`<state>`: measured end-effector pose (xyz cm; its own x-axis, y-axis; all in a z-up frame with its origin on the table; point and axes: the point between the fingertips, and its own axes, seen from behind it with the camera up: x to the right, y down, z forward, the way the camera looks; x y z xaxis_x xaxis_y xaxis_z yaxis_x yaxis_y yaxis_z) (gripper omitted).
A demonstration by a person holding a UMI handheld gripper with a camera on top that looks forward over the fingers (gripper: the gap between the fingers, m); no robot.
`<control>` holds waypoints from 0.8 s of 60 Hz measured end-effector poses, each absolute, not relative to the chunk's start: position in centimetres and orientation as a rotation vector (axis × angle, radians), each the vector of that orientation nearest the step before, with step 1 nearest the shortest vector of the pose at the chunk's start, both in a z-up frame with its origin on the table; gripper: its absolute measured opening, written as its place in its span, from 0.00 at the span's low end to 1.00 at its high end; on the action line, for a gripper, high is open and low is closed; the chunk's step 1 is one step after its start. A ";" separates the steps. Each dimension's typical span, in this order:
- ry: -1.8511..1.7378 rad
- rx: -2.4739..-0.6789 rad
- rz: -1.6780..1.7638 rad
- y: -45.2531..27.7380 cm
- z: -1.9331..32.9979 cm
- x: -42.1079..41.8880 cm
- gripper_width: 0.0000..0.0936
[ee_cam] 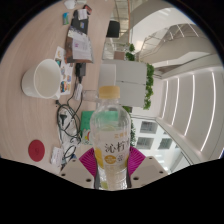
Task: Pour water
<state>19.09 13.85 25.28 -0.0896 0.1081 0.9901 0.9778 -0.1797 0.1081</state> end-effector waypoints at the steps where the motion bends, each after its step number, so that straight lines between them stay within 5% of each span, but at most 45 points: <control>1: -1.324 -1.344 -1.395 14.5 25.0 18.8 0.38; 16: -1.939 -0.918 -1.822 16.4 22.7 13.9 0.38; 28: -1.984 -0.913 -1.848 16.9 23.0 13.3 0.38; 35: -1.754 -1.093 -1.654 17.8 24.1 12.0 0.38; 48: -0.619 -1.548 -0.809 16.1 30.3 14.9 0.41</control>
<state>14.94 16.05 30.28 0.6140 -0.0628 0.7868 0.7758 -0.1359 -0.6162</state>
